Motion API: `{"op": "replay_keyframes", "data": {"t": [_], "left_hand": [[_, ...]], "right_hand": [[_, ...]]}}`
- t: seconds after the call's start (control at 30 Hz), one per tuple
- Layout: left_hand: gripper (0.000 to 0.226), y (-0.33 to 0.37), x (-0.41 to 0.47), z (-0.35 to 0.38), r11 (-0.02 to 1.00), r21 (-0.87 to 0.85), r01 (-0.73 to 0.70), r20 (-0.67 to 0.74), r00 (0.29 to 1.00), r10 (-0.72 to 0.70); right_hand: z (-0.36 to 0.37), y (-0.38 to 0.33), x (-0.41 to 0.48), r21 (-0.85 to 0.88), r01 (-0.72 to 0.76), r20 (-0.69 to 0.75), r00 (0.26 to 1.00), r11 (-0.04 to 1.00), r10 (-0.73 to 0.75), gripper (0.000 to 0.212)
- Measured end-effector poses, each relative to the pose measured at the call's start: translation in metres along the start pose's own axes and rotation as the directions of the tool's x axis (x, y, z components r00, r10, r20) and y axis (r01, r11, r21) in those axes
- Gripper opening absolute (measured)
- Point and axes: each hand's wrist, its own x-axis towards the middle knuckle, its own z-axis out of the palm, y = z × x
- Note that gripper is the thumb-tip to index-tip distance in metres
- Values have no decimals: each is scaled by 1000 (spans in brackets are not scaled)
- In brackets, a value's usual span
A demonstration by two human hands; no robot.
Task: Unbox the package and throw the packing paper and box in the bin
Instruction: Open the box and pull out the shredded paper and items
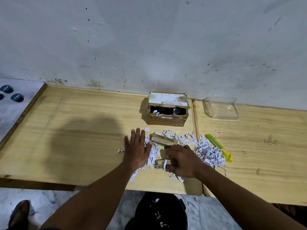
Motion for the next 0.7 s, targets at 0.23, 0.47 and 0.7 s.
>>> {"op": "replay_keyframes", "data": {"t": [0.23,0.47,0.7], "left_hand": [[103,-2,-4,-10,997,-63,-45,40,998,48],[115,-10,-10,-18,991,-14,-133,123,983,134],[83,-15,-8,-1,990,55,-126,4,992,126]], "right_hand": [[0,-10,16,34,-106,-24,994,994,107,27],[-11,7,4,183,-123,-11,992,975,127,29],[-8,11,-4,43,-76,76,995,996,72,56]]}}
